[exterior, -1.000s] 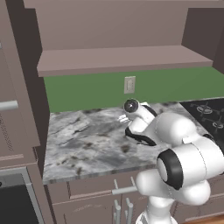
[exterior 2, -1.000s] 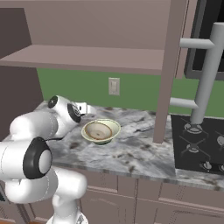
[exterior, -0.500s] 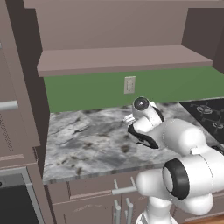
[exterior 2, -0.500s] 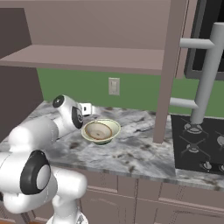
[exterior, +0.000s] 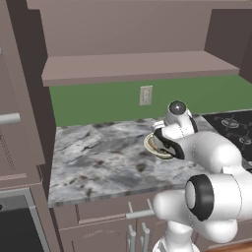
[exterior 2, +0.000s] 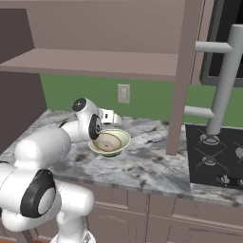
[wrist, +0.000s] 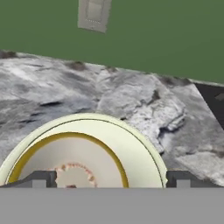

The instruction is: Pick up the bowls on the counter and stack them on top of one another in the open cabinet. Place the smaller bowl on top of the larger bowl.

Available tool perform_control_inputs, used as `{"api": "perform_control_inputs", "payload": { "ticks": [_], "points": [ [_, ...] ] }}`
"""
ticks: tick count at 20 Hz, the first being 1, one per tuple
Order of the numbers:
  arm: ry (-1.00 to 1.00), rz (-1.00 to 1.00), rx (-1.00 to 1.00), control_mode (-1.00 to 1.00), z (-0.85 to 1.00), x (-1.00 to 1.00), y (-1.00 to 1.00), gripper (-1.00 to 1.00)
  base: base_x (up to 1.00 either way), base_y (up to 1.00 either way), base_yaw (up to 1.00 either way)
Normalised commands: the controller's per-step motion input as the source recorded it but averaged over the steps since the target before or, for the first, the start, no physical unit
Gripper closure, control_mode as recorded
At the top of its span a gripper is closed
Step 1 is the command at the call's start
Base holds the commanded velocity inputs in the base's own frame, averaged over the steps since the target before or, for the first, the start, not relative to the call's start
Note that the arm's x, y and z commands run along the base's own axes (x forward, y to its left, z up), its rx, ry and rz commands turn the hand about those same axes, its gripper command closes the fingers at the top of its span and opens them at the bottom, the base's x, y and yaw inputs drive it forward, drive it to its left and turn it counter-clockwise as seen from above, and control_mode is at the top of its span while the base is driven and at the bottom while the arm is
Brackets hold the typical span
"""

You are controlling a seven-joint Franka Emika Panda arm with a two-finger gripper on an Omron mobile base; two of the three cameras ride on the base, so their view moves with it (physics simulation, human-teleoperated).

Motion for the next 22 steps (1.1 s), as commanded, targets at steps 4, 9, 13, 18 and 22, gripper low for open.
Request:
{"api": "perform_control_inputs", "payload": {
  "ticks": [4, 9, 13, 18, 22],
  "points": [
    [-0.03, -0.09, 0.20, -1.00, 0.00, -0.29, -0.69, -1.00, 0.00, 0.00, 0.00],
    [-0.07, -0.10, 0.26, -1.00, 0.00, -0.52, -0.61, -1.00, 0.00, 0.00, 0.00],
    [-0.07, -0.05, 0.20, -1.00, 0.00, -0.35, -0.32, -1.00, 0.00, 0.00, 0.00],
    [0.01, 0.00, 0.08, -1.00, 0.00, 0.01, -0.05, -1.00, 0.00, 0.00, 0.00],
    [0.08, 0.00, 0.10, -1.00, -0.05, 0.06, -0.07, -1.00, 0.00, 0.00, 0.00]
  ]
}}
